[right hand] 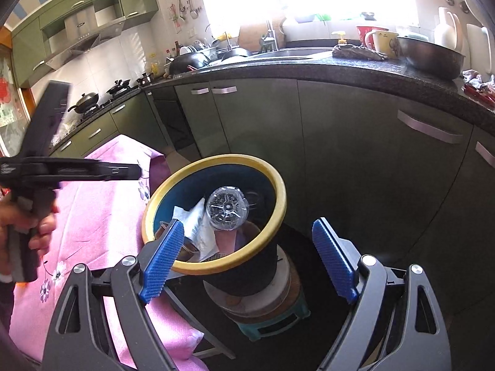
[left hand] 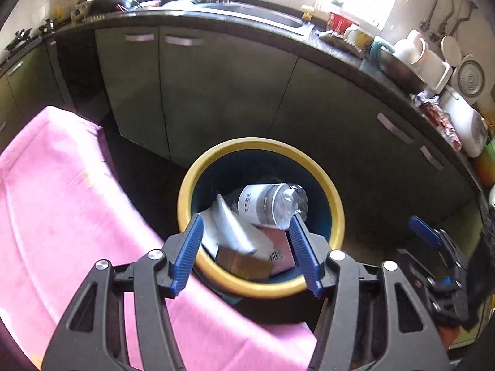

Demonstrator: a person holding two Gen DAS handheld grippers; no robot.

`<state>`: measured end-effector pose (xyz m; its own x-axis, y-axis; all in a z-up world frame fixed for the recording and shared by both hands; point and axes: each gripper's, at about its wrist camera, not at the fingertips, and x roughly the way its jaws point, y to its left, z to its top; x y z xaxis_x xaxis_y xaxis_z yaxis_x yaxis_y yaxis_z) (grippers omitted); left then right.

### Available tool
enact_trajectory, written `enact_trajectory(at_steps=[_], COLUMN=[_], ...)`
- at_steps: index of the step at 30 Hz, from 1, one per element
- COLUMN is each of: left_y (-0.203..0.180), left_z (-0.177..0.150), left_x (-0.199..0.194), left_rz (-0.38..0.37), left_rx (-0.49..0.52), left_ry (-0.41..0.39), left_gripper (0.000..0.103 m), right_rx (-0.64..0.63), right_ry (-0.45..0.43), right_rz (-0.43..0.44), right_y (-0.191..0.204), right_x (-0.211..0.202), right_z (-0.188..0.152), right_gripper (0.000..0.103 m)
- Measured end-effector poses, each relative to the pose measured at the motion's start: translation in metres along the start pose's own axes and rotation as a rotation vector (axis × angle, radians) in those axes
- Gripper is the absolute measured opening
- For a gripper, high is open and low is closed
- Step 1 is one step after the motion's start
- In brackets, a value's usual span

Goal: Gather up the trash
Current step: 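Carry the white tube over the bin and open the left gripper, then grasp the orange foam net with the right gripper and lift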

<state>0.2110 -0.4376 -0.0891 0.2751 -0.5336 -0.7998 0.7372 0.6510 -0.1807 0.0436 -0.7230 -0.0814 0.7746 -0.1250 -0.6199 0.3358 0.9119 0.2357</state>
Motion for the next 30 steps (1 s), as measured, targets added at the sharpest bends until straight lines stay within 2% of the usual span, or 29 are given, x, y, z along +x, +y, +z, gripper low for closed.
enact_trajectory(at_steps=[6,10,12,20,24,30], left_y=[0.017,0.032,0.043,0.101,0.125,0.145], left_z=[-0.062,-0.109,-0.13,-0.208,-0.241,-0.277], left_x=[-0.083,-0.121,-0.14,-0.201,-0.217,-0.243], left_rz=[0.013,0.045,0.085,0.235,0.288,0.334], left_rx=[-0.035,-0.076,-0.115,-0.283,-0.353,-0.419], left_ry=[-0.117,-0.142,-0.156,-0.194,-0.183,-0.202], left_gripper=[0.064,0.064,0.065,0.066,0.068,0.068], right_rx=[-0.043,-0.091,-0.121,-0.292,-0.376,-0.454], right_ry=[0.025,0.04,0.053,0.091,0.103,0.227], right_rz=[0.045,0.089,0.123,0.301,0.388,0.566], right_y=[0.024,0.049,0.065,0.162,0.221,0.305], right_x=[0.008,0.011,0.014,0.021,0.022,0.037], right_z=[-0.001,-0.004,-0.005,-0.011,-0.017,-0.036], right_gripper=[0.084,0.084,0.084,0.085,0.085,0.085])
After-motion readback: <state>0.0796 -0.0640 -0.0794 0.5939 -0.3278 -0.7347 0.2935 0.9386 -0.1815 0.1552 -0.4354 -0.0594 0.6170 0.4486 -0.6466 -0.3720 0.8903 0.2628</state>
